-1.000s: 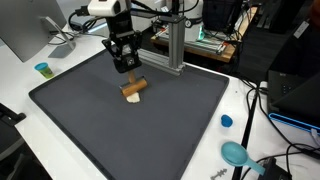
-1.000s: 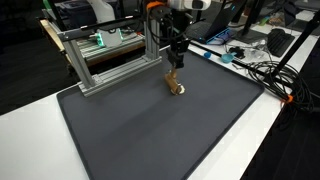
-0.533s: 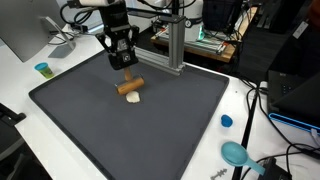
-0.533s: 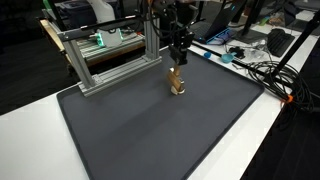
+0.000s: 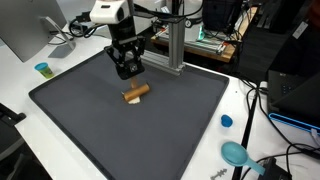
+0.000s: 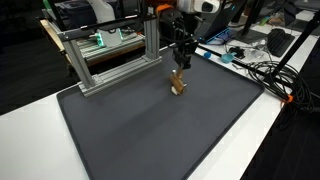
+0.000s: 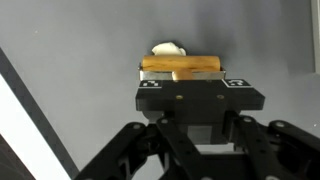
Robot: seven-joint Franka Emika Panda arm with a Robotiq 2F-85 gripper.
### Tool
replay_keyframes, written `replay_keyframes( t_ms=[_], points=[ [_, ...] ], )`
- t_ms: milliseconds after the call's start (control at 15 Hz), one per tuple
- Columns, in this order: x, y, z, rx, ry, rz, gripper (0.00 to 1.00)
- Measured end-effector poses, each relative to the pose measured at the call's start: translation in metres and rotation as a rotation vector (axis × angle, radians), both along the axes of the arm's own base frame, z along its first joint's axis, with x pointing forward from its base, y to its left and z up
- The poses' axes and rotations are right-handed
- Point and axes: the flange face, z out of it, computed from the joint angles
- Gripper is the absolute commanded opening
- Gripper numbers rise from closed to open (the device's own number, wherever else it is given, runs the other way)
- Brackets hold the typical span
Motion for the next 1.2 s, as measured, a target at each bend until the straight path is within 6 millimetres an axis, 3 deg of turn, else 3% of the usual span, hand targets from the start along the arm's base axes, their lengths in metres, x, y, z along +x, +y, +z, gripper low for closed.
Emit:
replay_keyframes(
  t_ms=[533, 733, 1067, 1200],
  points=[
    [0.006, 0.03, -0.012, 0.082, -0.065, -0.003, 0.22],
    [0.004, 0.02, -0.011, 0.096, -0.064, -0.033, 0.22],
    [-0.007, -0.015, 0.001, 0.08, -0.08, -0.087, 0.22],
    [-0.01, -0.019, -0.002, 0.075, -0.073, -0.097, 0.22]
  ],
)
